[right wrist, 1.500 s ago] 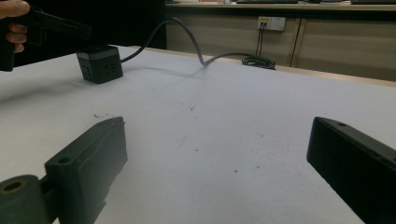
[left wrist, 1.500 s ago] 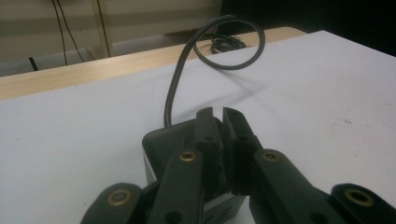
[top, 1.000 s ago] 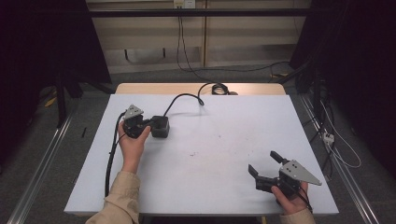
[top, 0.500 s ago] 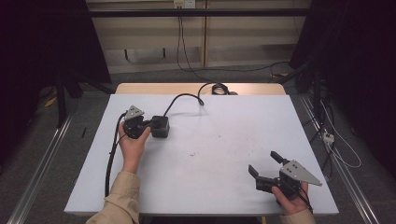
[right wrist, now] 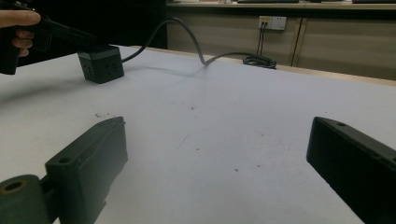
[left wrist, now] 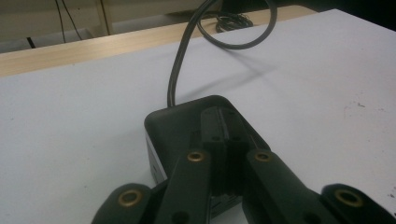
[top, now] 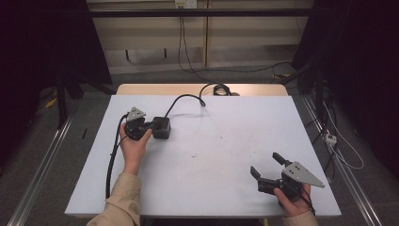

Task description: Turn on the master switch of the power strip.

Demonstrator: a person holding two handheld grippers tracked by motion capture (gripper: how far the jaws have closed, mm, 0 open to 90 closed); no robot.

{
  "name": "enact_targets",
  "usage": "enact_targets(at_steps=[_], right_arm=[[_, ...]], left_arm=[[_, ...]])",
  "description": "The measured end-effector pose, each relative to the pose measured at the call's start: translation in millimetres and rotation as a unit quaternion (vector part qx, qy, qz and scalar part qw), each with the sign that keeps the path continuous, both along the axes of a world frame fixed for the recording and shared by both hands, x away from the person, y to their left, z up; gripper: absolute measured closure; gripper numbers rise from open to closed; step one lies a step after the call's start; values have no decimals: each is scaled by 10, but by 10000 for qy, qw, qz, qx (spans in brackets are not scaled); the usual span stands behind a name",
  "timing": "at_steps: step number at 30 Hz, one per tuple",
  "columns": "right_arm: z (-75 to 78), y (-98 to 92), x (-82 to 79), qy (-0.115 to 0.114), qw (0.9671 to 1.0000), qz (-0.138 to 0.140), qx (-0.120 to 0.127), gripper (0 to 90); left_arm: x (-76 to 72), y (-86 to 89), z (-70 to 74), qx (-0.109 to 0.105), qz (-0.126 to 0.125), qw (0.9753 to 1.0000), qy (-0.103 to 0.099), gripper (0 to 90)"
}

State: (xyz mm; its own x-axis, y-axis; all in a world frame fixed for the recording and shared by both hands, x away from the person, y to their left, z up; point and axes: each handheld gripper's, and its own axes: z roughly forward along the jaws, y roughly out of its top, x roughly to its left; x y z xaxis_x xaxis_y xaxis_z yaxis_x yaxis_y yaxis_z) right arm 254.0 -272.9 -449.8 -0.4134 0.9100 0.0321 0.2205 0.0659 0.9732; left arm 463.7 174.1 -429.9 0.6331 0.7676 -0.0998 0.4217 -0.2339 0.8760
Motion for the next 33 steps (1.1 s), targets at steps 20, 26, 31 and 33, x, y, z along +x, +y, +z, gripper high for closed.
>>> enact_targets(at_steps=[20, 26, 31, 33], right_arm=[[-2, 9, -3, 0, 10000, 15, -14, 49], [1, 7, -7, 5, 10000, 5, -8, 49], [1, 14, -8, 8, 10000, 8, 5, 49], [1, 15, -8, 7, 10000, 6, 7, 49]], left_arm=[[-11, -5, -10, 67, -27, 10000, -69, 900], [-18, -6, -19, 63, -22, 9999, -103, 900], [-26, -24, -12, 147, -2, 9998, -142, 900], [-26, -18, -11, 192, -26, 9997, -144, 900]])
